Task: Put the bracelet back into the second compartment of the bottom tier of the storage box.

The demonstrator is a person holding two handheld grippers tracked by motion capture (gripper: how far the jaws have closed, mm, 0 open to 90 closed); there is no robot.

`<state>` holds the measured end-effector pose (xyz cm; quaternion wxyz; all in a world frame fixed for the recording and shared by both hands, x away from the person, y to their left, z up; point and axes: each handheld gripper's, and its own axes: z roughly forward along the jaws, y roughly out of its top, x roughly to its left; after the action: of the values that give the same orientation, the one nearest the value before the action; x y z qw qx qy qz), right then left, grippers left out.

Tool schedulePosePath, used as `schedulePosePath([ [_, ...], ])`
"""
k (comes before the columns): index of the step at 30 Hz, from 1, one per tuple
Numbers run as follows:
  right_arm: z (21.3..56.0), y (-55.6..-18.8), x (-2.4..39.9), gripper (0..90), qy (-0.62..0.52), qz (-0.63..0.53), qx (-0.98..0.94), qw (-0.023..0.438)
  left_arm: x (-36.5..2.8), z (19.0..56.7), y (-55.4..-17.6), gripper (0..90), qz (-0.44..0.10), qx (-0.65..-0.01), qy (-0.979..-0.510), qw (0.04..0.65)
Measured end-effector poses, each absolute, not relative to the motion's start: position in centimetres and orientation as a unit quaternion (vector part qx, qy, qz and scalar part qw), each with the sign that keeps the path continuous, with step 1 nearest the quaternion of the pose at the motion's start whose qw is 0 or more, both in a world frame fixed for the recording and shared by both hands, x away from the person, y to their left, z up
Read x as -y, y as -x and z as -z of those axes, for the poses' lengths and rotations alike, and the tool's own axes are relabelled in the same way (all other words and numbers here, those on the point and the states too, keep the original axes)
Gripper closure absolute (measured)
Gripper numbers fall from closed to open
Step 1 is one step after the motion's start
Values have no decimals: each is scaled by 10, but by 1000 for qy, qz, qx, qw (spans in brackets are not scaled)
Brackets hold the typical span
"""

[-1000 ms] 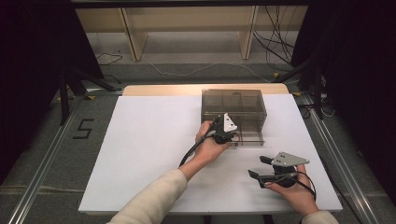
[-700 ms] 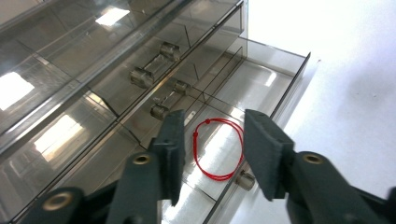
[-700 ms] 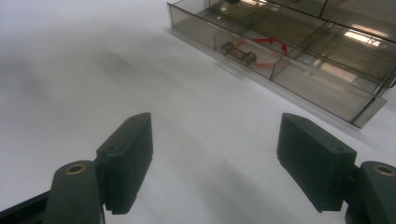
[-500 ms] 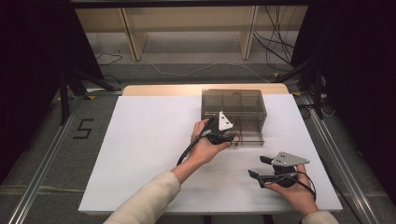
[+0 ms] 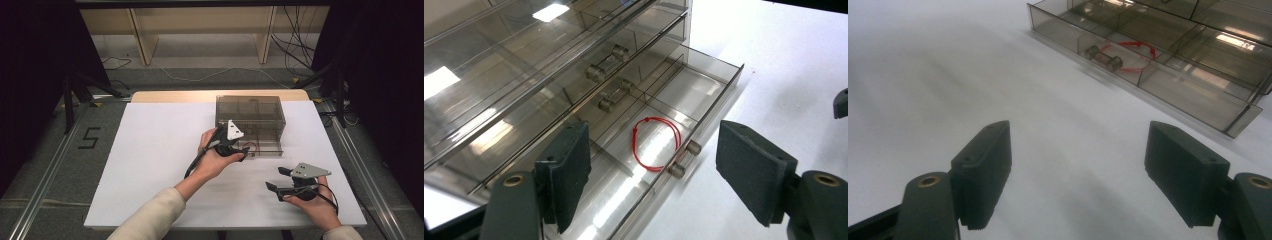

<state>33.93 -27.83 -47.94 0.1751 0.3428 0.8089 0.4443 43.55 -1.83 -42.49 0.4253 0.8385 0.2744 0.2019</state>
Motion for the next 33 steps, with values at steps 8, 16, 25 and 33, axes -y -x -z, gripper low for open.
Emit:
schedulePosePath([
  [8,479,-339,278,274,-342,-445,-809,175,-5,424,-426,289,-200,-287,-832,431],
  [16,479,-339,278,274,-340,-443,-811,175,-38,426,-413,287,-207,-301,-824,433],
  [25,479,-339,278,274,-340,-443,-811,176,-85,437,-391,284,-216,-311,-818,432],
  [33,479,-339,277,274,-340,-440,-812,175,-136,451,-371,286,-224,-348,-805,424],
])
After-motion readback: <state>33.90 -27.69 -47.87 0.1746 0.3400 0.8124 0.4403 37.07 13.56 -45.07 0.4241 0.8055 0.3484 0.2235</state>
